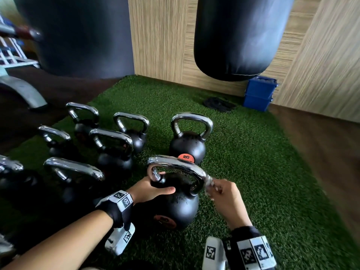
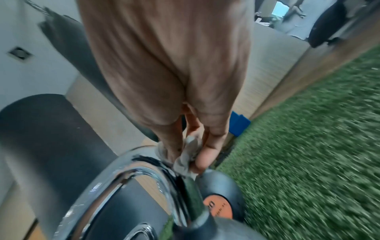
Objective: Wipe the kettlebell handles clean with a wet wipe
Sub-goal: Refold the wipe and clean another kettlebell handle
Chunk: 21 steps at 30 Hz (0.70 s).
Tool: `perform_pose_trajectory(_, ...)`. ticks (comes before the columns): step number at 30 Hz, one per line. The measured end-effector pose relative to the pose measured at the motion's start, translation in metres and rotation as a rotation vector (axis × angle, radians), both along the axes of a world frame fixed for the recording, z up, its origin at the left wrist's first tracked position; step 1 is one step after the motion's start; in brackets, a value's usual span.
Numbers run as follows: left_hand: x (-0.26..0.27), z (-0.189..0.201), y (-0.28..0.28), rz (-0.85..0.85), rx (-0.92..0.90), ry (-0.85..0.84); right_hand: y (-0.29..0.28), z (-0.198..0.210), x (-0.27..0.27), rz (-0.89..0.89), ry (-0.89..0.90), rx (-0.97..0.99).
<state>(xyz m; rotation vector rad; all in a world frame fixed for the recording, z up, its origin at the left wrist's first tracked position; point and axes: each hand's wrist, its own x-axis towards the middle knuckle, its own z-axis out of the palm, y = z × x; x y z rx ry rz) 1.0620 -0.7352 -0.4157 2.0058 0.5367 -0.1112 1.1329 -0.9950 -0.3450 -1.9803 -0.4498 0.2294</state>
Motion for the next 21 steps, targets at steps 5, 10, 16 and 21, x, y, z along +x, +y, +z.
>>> perform_pose_trajectory(5, 0.0, 0.005, -0.002, -0.012, -0.019, -0.024, 0.0, -0.011, -0.002, -0.001, 0.249, 0.078)
perform_pose_trajectory(10, -0.003, 0.015, -0.008, -0.054, -0.008, -0.042, 0.005, -0.023, -0.003, -0.003, 0.288, 0.076)
perform_pose_trajectory(16, -0.014, 0.043, -0.02, -0.067, 0.357, 0.243, 0.011, -0.041, -0.009, 0.017, 0.117, -0.113)
perform_pose_trajectory(21, -0.024, 0.084, -0.015, -0.216, 0.599, 0.346, -0.004, -0.017, -0.011, 0.317, 0.069, -0.41)
